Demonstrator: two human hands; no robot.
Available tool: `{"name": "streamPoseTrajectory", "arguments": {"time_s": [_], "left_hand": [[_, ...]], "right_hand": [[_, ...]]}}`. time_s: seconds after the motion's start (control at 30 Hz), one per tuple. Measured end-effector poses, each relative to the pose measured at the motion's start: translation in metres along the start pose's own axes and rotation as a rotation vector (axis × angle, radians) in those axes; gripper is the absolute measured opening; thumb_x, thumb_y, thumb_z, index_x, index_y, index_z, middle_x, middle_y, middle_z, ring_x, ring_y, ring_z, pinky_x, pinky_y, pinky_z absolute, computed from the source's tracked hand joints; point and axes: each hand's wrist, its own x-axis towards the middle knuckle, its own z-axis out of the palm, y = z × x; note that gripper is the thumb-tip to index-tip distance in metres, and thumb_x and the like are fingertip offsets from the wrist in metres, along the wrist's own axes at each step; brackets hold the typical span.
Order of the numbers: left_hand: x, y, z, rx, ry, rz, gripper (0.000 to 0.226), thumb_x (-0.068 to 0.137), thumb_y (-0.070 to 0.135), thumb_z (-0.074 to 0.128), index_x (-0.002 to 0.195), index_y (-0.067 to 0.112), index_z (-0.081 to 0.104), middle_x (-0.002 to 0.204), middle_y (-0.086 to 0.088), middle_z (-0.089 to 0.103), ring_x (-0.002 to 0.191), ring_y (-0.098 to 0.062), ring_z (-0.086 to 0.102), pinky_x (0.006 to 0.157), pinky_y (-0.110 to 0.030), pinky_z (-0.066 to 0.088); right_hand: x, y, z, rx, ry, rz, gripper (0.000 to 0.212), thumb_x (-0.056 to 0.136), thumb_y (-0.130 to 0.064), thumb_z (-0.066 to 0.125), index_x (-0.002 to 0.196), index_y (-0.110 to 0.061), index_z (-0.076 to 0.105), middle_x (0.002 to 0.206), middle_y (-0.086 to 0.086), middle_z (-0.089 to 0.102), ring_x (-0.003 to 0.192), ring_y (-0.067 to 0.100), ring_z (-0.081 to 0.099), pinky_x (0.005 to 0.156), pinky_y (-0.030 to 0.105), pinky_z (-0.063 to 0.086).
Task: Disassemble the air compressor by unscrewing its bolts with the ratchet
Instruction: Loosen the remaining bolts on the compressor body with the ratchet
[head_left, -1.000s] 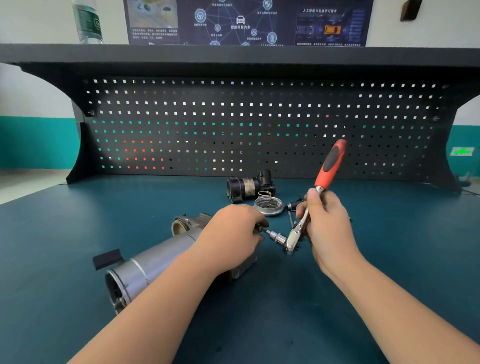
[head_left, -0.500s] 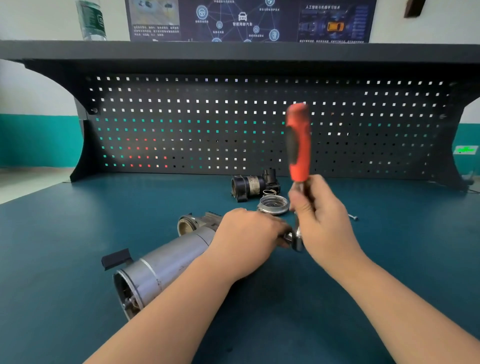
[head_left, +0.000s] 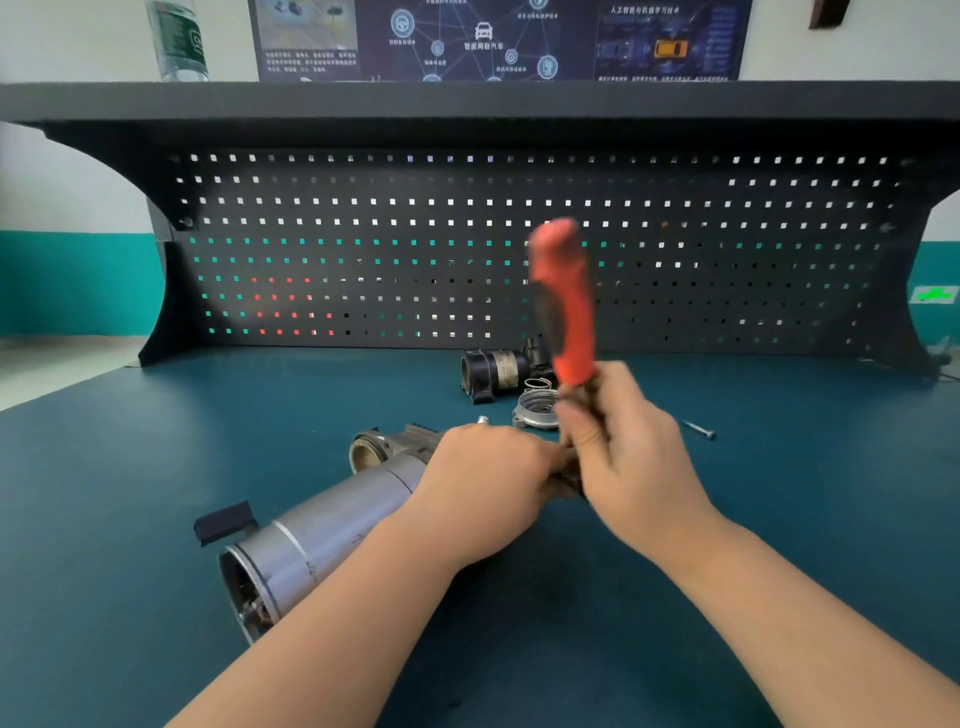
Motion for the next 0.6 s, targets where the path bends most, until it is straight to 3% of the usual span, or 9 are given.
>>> {"name": "streamPoseTrajectory", "arguments": {"time_s": [0.07,0.13,0.2,0.23,0.33,0.4,0.47,0.6], "left_hand": [[0.000,0.000,0.002,0.064,-0.014,-0.035,0.018,0.090,0.024,0.047,0.074,0.026,0.038,0.072,0.001,0.053,0.076,-0.027,0.060,0.059,-0.029,0.029],[0.000,0.001,0.003,0.059,-0.013,-0.021,0.012,0.090,0.024,0.046,0.078,0.027,0.046,0.075,0.002,0.056,0.075,-0.027,0.060,0.058,-0.030,0.030],[0.001,0.000,0.004,0.057,0.002,0.007,0.016,0.092,0.031,0.044,0.102,0.032,0.057,0.086,0.001,0.064,0.080,-0.024,0.060,0.059,-0.029,0.032],[0.001,0.000,0.005,0.061,0.009,0.014,0.021,0.093,0.035,0.043,0.110,0.036,0.055,0.090,0.002,0.066,0.084,-0.023,0.061,0.061,-0.029,0.034],[0.002,0.000,0.009,0.027,0.048,0.010,0.023,0.093,0.043,0.042,0.113,0.036,0.053,0.098,0.004,0.067,0.091,-0.021,0.061,0.066,-0.030,0.038],[0.001,-0.003,0.009,-0.018,0.055,0.011,0.025,0.092,0.045,0.043,0.114,0.037,0.053,0.101,0.006,0.067,0.094,-0.019,0.061,0.070,-0.030,0.044],[-0.001,-0.004,0.009,-0.040,0.050,0.051,0.026,0.092,0.046,0.044,0.117,0.040,0.052,0.100,0.008,0.066,0.095,-0.016,0.060,0.074,-0.033,0.048],[-0.001,-0.004,0.004,-0.046,0.002,0.081,0.019,0.091,0.044,0.045,0.105,0.037,0.055,0.091,0.007,0.066,0.088,-0.018,0.060,0.067,-0.033,0.046]], "right_hand": [[-0.002,-0.004,0.005,-0.121,-0.056,-0.133,0.025,0.093,-0.033,0.042,0.099,-0.012,0.055,0.073,-0.009,0.063,0.064,0.012,0.054,0.059,0.028,0.042],[0.001,0.000,0.007,-0.079,0.023,-0.040,0.019,0.094,-0.031,0.044,0.095,-0.015,0.053,0.068,-0.014,0.058,0.062,0.008,0.050,0.058,0.021,0.039],[0.007,0.011,0.006,0.056,0.167,0.259,0.015,0.098,-0.026,0.045,0.086,-0.020,0.049,0.063,-0.011,0.055,0.056,0.003,0.049,0.057,0.019,0.038],[0.009,0.018,0.006,0.149,0.235,0.498,0.018,0.099,-0.025,0.044,0.083,-0.020,0.048,0.063,-0.008,0.055,0.053,0.003,0.048,0.057,0.023,0.039],[0.008,0.034,0.010,0.799,0.473,1.236,0.023,0.101,-0.021,0.045,0.079,-0.013,0.046,0.065,0.003,0.051,0.040,0.011,0.048,0.042,0.021,0.039],[0.006,0.033,0.014,0.989,0.519,1.382,0.025,0.102,-0.018,0.043,0.078,-0.011,0.044,0.065,0.004,0.047,0.035,0.012,0.048,0.036,0.019,0.037],[0.006,0.032,0.016,0.794,0.440,1.193,0.024,0.102,-0.022,0.042,0.080,-0.014,0.046,0.066,0.003,0.050,0.049,0.015,0.048,0.048,0.026,0.039],[0.003,0.012,0.001,0.149,0.132,0.322,0.016,0.098,-0.030,0.044,0.086,-0.021,0.044,0.063,-0.009,0.055,0.057,0.009,0.048,0.058,0.028,0.039]]}}
